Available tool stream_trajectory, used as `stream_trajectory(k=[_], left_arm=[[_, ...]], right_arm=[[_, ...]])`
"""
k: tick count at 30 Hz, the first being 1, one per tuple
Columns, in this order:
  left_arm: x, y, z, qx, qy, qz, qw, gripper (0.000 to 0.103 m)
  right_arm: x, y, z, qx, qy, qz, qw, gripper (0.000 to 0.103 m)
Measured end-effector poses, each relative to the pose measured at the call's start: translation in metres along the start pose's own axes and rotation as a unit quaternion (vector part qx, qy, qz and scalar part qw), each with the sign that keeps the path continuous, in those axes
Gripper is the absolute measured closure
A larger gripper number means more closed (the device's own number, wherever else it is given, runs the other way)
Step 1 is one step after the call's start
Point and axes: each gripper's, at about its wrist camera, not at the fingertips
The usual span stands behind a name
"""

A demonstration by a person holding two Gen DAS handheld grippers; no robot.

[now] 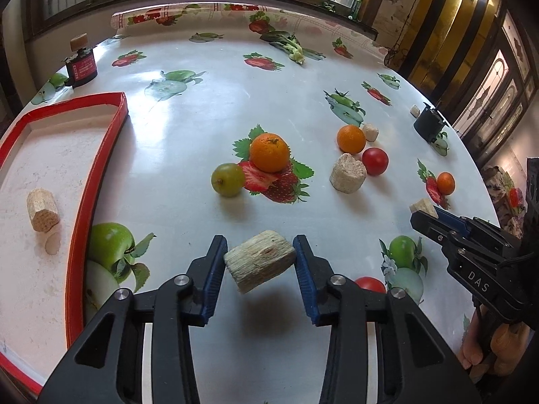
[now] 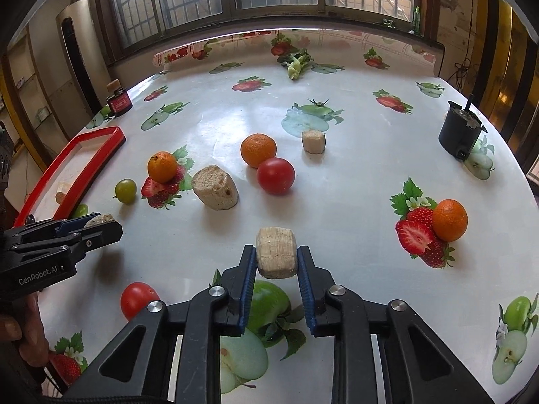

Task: Organize fruits
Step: 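Carry both held corks with both tools over the tray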

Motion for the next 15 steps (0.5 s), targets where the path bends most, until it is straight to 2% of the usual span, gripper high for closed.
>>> stream_trajectory(k=[5, 15], left_arm=[[-0.007, 0.019, 0.004, 0.014, 0.006, -0.002, 0.9999, 0.065], [-0.024, 0.049, 0.009, 0.043, 0.019, -0.031, 0.9984, 0.065]], right_arm=[[-0.008, 0.013, -0.003, 0.009, 0.001, -0.019, 1.0, 0.078], [-0.042, 0.031, -0.006, 0.021, 0.03, -0.044, 0.998, 0.078]])
Point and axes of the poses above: each gripper's, at about its wrist camera, not at the fingertips, and y roughly against the way its jaws point, x to its right, z to its underside, and after that the axes turned 14 degrees about z, right-handed
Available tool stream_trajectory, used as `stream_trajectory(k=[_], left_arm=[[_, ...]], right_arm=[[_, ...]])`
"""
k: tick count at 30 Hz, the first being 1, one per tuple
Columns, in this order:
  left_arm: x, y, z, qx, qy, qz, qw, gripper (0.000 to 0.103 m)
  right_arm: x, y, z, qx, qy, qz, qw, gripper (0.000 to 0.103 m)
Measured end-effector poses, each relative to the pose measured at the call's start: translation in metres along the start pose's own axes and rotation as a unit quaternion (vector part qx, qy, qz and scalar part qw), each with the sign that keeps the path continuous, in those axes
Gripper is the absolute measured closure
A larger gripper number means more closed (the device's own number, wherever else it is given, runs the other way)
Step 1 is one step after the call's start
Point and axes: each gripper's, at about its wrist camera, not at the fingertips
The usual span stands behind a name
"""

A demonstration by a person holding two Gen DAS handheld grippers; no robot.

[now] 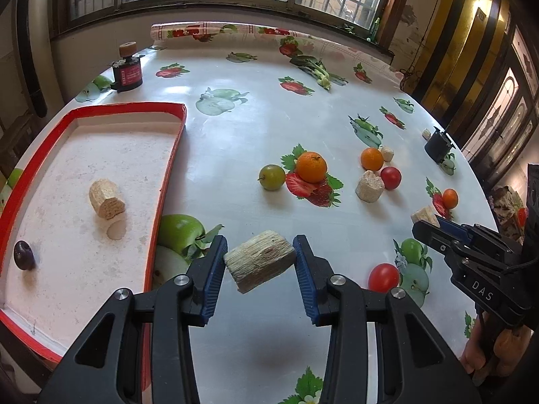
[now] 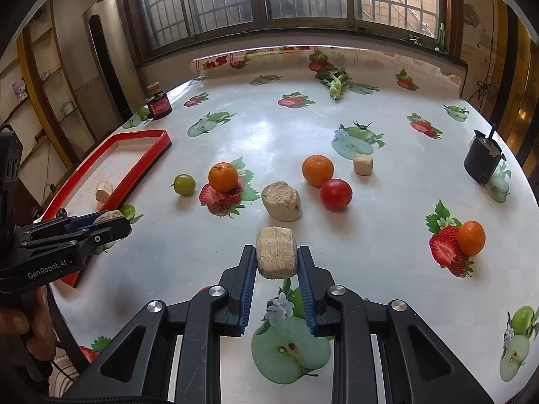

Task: Organize fruits
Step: 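Carry both held corks with both tools over the tray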

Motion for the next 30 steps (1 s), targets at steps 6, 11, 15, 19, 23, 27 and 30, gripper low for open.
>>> stream_trajectory(k=[6, 11, 15, 19, 23, 27, 30], left_arm=[[-0.009, 0.012, 0.002, 0.011, 0.005, -0.012, 0.9999, 0.065], [-0.015, 0.02, 0.002, 0.019, 0.006, -0.021, 0.9996, 0.065], [-0.02, 0.028, 0.002, 0.026, 0.008, -0.028, 0.9992, 0.065], [-0.028, 0.034, 0.002, 0.03, 0.015, -0.033, 0.9989, 0.065], [-0.038, 0.038, 0.004, 0.034, 0.023, -0.041, 0.9983, 0.065], [-0.048, 0.043, 0.005, 0.037, 0.031, -0.047, 0.9977, 0.065], [-0.056, 0.047, 0.006, 0.04, 0.039, -0.052, 0.9971, 0.065]], right_arm=[[-0.02, 0.003, -0.001, 0.001, 0.018, -0.013, 1.0, 0.078], [-0.035, 0.005, -0.003, 0.002, 0.028, -0.024, 0.999, 0.078], [-0.046, 0.007, -0.004, 0.003, 0.034, -0.038, 0.999, 0.078], [-0.058, 0.009, -0.007, 0.004, 0.041, -0.052, 0.998, 0.078], [-0.071, 0.011, -0.011, 0.004, 0.049, -0.067, 0.997, 0.078], [-0.086, 0.013, -0.014, 0.007, 0.061, -0.079, 0.995, 0.078], [-0.097, 0.015, -0.017, 0.009, 0.07, -0.087, 0.994, 0.078]])
Point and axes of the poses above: each gripper's, at about its wrist camera, not at the fingertips, and y roughly against the way its jaws point, x to its right, z to its underside, and after that the axes turned 14 degrees about z, right-handed
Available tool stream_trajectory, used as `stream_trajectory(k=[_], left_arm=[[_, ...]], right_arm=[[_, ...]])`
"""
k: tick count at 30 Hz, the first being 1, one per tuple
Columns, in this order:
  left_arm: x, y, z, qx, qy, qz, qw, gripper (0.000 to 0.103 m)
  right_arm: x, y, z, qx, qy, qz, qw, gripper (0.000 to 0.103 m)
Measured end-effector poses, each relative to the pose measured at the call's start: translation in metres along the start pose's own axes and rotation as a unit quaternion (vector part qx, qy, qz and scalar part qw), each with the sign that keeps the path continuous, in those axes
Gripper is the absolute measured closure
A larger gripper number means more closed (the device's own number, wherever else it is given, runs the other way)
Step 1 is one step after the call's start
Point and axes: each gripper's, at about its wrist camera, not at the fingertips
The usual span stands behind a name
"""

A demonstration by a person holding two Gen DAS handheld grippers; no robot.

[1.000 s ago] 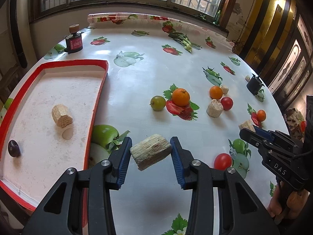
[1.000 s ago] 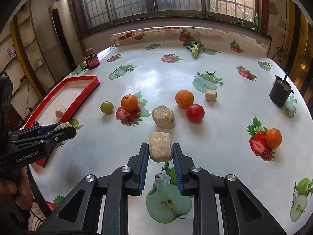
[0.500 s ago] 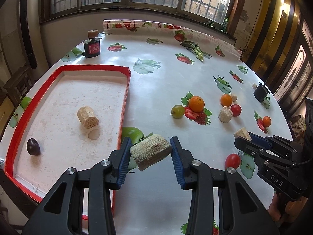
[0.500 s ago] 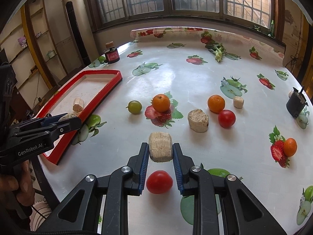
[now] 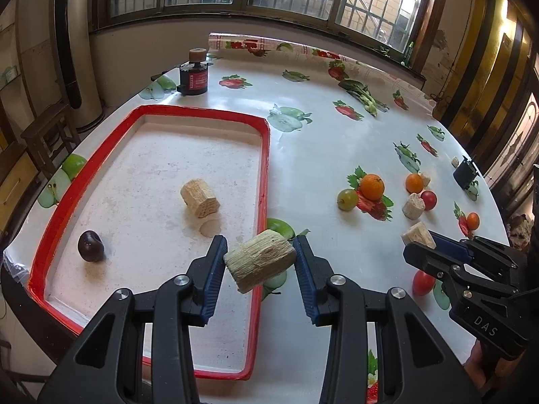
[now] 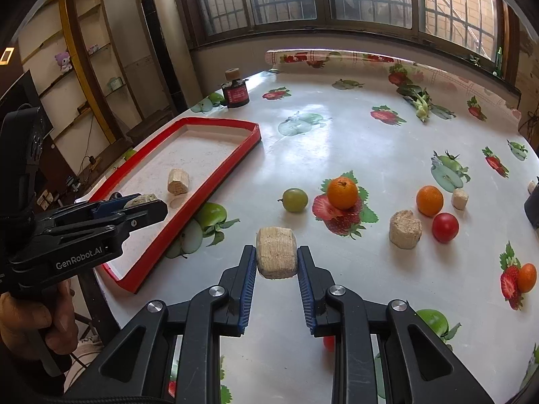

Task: Organize fruits
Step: 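Carry both held corks with both tools over the tray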

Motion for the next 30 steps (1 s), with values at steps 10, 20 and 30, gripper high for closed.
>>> stream_trajectory(k=[10, 20, 30], left_arm=[[-0.036, 0.009, -0.001, 0.01, 0.032, -0.021, 0.9992, 0.065], [-0.067, 0.021, -0.002, 0.019, 0.052, -0.044, 0.9975, 0.065], [-0.104, 0.022, -0.027, 0.028, 0.059, -0.069, 0.9955, 0.065]], right_arm=[[-0.034, -0.012, -0.018, -0.002, 0.022, -0.031, 0.999, 0.078], [-0.076, -0.021, -0.029, -0.008, 0.047, -0.079, 0.996, 0.078], [-0.127, -0.035, -0.031, -0.026, 0.084, -0.124, 0.988, 0.078]])
Point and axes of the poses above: each gripper's, at about its wrist camera, not at the fingertips, and y roughly against the way its jaws point, x to its right, z to its underside, and after that the axes turned 14 degrees about z, right-handed
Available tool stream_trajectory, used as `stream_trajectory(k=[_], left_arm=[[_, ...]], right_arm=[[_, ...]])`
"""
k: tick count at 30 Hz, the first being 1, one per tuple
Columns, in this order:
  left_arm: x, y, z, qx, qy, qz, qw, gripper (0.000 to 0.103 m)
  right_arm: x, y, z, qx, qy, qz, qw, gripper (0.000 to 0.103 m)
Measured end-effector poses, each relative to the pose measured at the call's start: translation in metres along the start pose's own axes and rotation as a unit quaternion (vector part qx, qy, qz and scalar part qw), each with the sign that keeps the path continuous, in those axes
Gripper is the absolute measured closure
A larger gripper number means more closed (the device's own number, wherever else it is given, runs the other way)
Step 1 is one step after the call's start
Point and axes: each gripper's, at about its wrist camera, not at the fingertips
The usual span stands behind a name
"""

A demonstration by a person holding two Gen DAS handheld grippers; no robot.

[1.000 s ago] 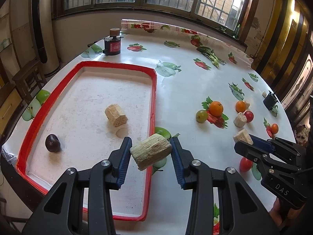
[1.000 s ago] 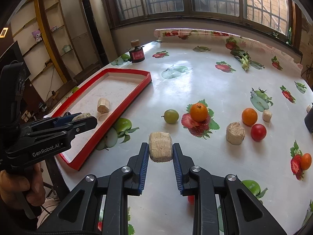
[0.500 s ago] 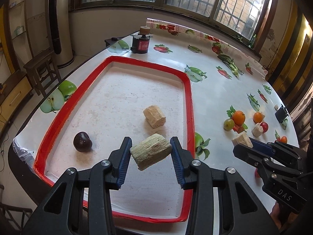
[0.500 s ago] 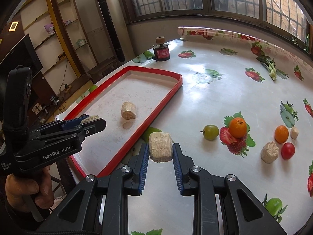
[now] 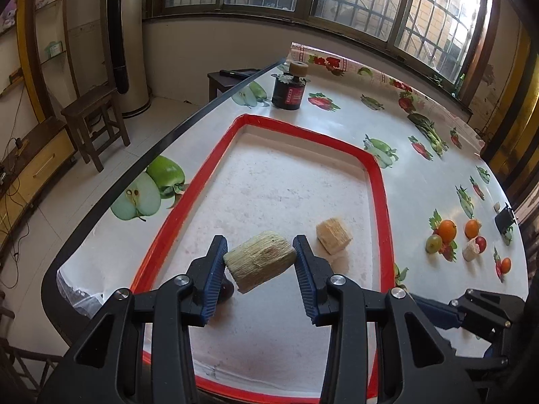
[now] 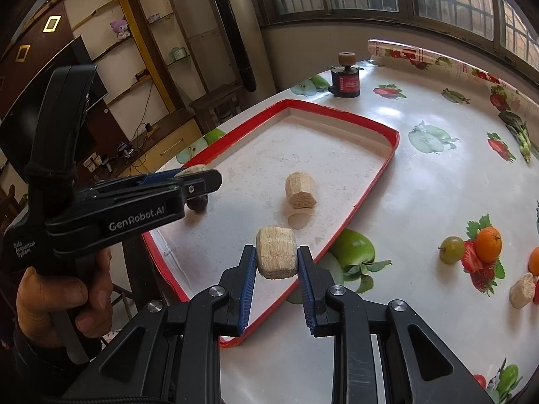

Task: Organize fruits
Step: 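Carry both held corks with both tools over the tray, then open both tools to release the corks into the tray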

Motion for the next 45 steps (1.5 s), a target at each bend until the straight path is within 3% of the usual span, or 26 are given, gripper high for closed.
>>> stream_trajectory(k=[10, 29, 45], left_arm=[[-0.017, -0.038, -0.018, -0.033, 0.002, -0.01, 0.9994, 0.065], [-0.014, -0.048, -0.019, -0.047, -0.006, -0.009, 0.9988, 0.065], [-0.013, -0.058, -0.015, -0.069, 0.0, -0.013, 0.9975, 0.065]], right_arm=[[-0.017, -0.031, -0.007, -0.027, 0.015, -0.014, 0.999, 0.078], [0.037, -0.057, -0.062, -0.006, -0.037, 0.035, 0.999, 0.078], [0.038, -0.087, -0.064, -0.03, -0.029, 0.046, 0.998, 0.075]])
Point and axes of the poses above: each gripper's, at about its wrist camera, not at the fingertips, and y roughly against the way its jaws point, x to its right, z to its underside, and after that the axes turned 14 degrees about z, right-handed
